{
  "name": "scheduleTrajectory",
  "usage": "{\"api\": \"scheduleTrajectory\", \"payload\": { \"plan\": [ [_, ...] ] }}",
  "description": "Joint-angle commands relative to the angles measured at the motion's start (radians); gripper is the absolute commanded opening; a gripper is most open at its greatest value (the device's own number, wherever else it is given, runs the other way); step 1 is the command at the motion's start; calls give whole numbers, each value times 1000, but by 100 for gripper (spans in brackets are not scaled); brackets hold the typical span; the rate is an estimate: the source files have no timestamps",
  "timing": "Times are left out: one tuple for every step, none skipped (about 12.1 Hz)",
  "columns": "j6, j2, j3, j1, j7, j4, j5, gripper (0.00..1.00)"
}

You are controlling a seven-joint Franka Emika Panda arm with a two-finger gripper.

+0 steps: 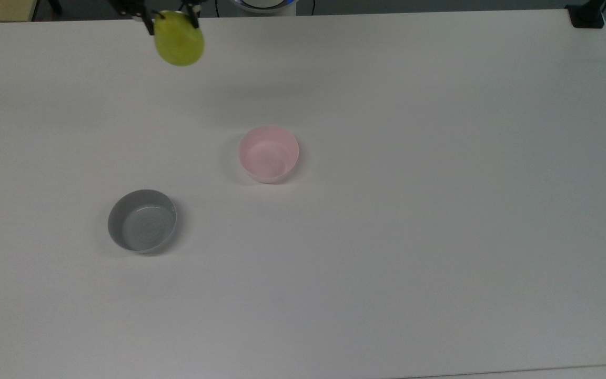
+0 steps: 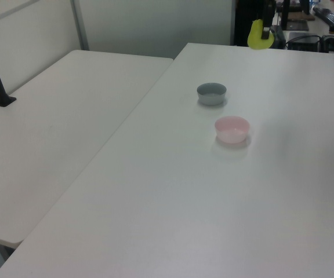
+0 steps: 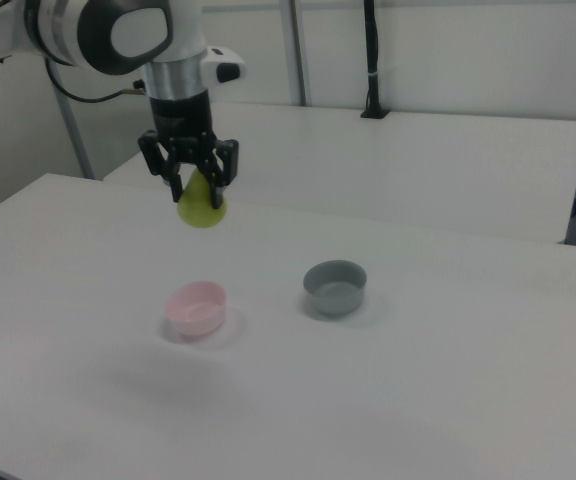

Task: Place the pear in the bowl
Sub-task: 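Lift the pear and carry it toward the pink bowl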

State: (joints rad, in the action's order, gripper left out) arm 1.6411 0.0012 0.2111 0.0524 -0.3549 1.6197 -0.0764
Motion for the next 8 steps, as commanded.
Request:
{"api": "scheduleTrajectory", "payload": {
  "plan": [
    [83, -23, 10, 96, 69, 92, 3, 0],
    [135, -14, 8, 125, 97, 120, 12, 0],
    [191, 0, 8, 142, 123, 155, 30, 0],
    [241, 23, 8, 161, 143, 179, 43, 0],
    [290, 52, 8, 181, 167, 199, 50, 0],
    [352, 83, 8, 193, 212, 224, 73, 0],
    [393, 104, 8, 207, 226, 251, 101, 0],
    [451, 130, 8, 210, 228, 281, 107, 0]
  ]
}}
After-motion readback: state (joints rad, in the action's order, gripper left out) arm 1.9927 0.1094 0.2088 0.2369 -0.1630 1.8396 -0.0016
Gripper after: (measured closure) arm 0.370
